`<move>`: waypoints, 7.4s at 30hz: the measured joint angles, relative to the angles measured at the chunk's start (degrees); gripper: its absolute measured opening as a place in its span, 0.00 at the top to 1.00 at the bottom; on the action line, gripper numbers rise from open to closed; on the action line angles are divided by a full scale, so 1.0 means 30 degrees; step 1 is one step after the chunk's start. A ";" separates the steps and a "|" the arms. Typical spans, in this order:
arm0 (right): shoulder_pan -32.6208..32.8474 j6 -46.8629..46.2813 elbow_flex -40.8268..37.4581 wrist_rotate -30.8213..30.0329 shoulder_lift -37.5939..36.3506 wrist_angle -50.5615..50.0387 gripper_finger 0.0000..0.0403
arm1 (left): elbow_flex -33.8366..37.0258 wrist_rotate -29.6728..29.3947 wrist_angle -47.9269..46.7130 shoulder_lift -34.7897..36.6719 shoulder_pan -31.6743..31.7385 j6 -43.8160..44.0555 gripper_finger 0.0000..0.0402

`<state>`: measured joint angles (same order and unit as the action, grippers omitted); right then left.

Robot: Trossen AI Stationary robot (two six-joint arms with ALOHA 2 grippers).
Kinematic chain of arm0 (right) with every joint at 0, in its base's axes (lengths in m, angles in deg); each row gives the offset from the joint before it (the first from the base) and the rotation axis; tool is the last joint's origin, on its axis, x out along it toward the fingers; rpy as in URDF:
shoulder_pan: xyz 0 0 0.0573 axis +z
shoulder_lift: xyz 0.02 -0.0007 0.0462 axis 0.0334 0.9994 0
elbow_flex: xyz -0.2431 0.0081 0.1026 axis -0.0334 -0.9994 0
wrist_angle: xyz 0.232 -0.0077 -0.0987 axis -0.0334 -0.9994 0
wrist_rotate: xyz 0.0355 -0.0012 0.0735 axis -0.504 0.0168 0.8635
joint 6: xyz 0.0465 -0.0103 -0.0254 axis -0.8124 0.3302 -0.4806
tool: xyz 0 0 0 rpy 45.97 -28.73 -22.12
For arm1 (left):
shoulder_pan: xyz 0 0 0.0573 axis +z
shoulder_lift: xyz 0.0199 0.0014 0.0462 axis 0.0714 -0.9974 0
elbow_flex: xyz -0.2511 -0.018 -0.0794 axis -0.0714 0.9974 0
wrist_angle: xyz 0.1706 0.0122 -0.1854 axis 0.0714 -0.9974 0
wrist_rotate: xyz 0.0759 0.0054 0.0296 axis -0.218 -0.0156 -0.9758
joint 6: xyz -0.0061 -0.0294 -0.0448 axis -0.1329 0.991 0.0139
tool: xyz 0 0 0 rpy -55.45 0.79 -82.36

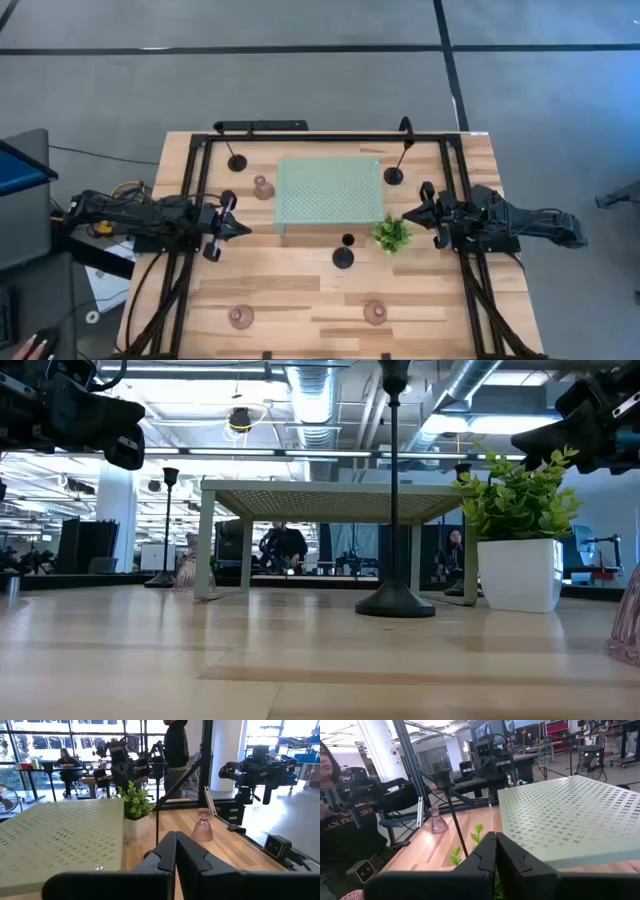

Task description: Pick & Place candle stick holders

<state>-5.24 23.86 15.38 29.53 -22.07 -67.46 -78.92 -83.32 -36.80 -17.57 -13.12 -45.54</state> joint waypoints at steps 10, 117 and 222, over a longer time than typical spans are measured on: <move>-0.0001 0.0000 0.0000 -0.0001 0.0000 0.0007 1.00 | 0.0000 0.0001 -0.0003 0.0003 -0.0001 0.0003 0.98; 0.0003 0.0000 0.0000 0.0007 0.0000 0.0007 1.00 | 0.0000 0.0001 0.0002 0.0001 0.0004 0.0003 0.98; -0.0008 0.1996 -0.0007 -0.2988 -0.0015 0.1274 1.00 | -0.5634 -2.0996 -0.7311 -0.1876 -0.0003 -0.1505 0.99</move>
<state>-5.27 29.85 15.36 20.57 -22.11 -63.64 -95.82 -146.31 -58.74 -23.20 -13.13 -50.06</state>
